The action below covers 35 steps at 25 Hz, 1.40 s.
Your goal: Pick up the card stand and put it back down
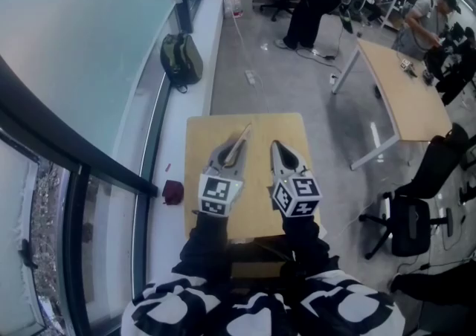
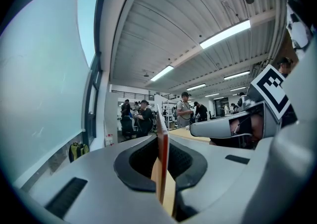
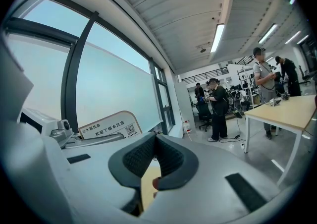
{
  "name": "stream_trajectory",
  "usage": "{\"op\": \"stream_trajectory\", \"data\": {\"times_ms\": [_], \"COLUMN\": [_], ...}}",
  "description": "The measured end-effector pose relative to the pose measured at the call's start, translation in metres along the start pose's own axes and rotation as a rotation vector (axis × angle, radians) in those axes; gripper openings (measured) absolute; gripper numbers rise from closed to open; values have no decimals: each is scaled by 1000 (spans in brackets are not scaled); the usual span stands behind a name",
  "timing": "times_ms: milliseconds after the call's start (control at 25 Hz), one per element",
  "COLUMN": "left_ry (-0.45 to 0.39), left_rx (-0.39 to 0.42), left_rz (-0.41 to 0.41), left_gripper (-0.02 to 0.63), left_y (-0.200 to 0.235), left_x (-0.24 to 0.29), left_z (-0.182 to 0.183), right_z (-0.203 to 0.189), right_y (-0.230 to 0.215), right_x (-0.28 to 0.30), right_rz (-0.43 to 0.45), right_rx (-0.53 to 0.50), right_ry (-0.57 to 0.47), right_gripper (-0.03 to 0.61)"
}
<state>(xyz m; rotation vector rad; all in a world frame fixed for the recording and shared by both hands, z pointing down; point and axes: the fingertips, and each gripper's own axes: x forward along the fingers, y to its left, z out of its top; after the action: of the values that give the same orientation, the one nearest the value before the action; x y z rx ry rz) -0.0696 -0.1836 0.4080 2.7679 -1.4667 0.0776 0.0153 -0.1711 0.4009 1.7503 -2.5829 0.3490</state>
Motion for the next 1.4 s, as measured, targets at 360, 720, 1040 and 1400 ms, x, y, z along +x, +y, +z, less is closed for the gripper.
{"op": "stream_trajectory", "data": {"times_ms": [360,720,1040,1400], "left_ry": [27,83,194,305], "left_rx": [-14,-27,-36,52], "left_rz": [-75,-219,-392,-521], "left_gripper": [23,23,23,23], "left_y": [-24,-77,-134,-132], "left_x": [22,63,110,178], "left_z": [-12,-39,-87,-147], "right_z": [-10,-29,-56,-93], "right_y": [-30,-87,-157,-206], "right_x": [-10,-39,-66,-59], "right_rz": [-75,-209,-351,-416], "right_rx": [24,70,151,235], "right_ry": [15,33,70,159], "right_gripper": [20,20,20,20]}}
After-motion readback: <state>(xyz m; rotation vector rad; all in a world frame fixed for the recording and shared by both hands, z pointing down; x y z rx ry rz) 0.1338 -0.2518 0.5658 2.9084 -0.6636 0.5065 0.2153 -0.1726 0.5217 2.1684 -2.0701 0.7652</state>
